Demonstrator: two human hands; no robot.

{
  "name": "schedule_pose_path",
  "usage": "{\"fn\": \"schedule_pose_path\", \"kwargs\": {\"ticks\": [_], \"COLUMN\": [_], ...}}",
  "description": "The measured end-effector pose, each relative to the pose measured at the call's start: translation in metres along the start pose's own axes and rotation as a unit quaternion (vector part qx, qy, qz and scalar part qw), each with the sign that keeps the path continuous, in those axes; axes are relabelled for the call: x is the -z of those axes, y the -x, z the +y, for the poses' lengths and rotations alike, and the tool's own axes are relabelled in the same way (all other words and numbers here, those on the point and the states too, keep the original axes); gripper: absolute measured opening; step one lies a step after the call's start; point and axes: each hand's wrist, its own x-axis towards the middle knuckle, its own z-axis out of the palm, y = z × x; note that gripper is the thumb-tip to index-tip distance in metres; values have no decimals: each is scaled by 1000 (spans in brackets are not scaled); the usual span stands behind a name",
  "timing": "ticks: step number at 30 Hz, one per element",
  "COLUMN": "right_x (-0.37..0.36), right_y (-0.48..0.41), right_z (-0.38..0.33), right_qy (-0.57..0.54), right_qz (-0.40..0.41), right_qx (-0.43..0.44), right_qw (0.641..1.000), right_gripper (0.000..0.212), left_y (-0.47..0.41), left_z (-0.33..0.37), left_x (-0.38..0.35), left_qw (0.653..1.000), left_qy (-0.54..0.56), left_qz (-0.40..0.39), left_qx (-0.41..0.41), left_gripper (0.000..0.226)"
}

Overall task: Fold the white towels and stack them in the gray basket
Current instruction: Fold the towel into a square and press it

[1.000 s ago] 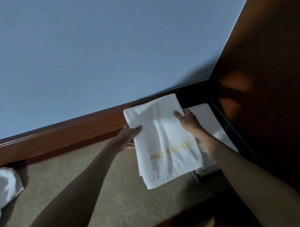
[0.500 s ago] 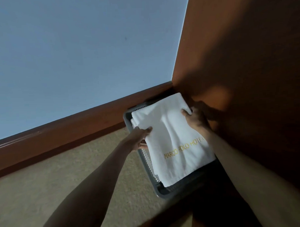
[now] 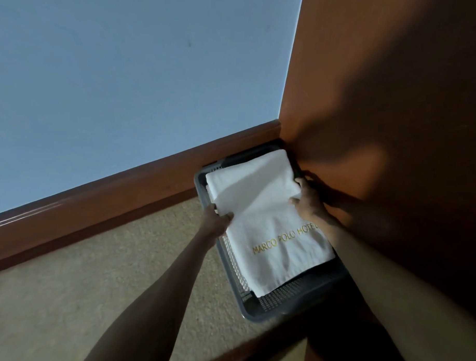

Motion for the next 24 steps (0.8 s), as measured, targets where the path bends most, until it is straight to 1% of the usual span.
{"fn": "schedule_pose_path", "kwargs": {"ticks": [3,7,9,11,13,16,19,22,24], "right_x": [-10,-15,-15,-15,-16,-21,-37,-65,-90], "right_y": [1,17,25,32,39,55,80,116,143], "right_z": [4,-17,-41,-70,-104,-165,-233,-297,-335], "right_qy": [17,128,146,132,118,95,101,151,158], "right_qz": [28,97,102,53,-6,-69,-133,-175,-203], "right_qx": [19,78,114,145,157,194,259,320,354], "right_qw": [999,984,977,979,980,974,951,919,899], "right_gripper": [65,69,62,48,37,25,14,15,15], "left_y": [0,22,33,48,68,100,132,166,190], "left_z": [-3,20,31,38,42,38,21,-5,-25], "left_x": [-4,7,24,49,78,128,187,252,300], "left_qw": [998,988,982,978,969,960,957,954,954], "left_qy": [-66,-143,-176,-190,-214,-235,-239,-247,-245], "left_qz": [21,34,29,-1,-21,-16,13,37,64], "left_qx": [-9,-38,-58,-85,-122,-154,-164,-167,-162], "left_gripper": [51,55,52,43,35,27,23,21,19]}}
